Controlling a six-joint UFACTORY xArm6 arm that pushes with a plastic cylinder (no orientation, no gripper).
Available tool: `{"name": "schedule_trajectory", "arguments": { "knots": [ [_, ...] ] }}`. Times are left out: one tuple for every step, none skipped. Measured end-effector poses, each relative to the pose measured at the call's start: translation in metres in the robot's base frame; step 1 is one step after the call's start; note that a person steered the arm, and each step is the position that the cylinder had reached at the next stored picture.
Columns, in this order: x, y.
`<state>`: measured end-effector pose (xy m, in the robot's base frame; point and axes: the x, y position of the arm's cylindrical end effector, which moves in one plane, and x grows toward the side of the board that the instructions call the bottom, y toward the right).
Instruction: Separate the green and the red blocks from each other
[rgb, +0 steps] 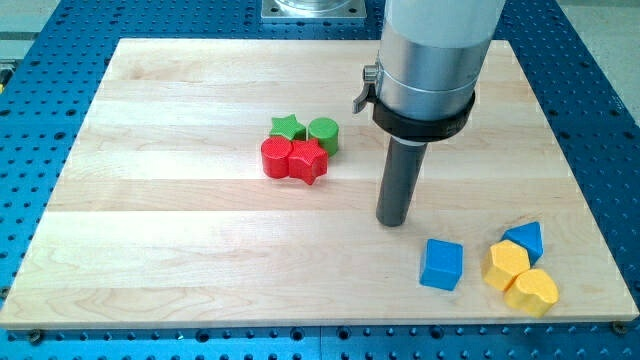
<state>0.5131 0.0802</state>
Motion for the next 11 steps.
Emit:
{"name": "schedule_trajectory", "arguments": {
  "knots": [
    [0.0,0.001],
    [0.0,0.001],
    [0.003,0.001],
    [0.003,0.001],
    [0.003,0.001],
    [0.003,0.003],
    [0.003,0.003],
    [0.003,0.004],
    [0.003,0.004],
    [0.007,-0.001],
    [0.007,-0.009]
  ]
}}
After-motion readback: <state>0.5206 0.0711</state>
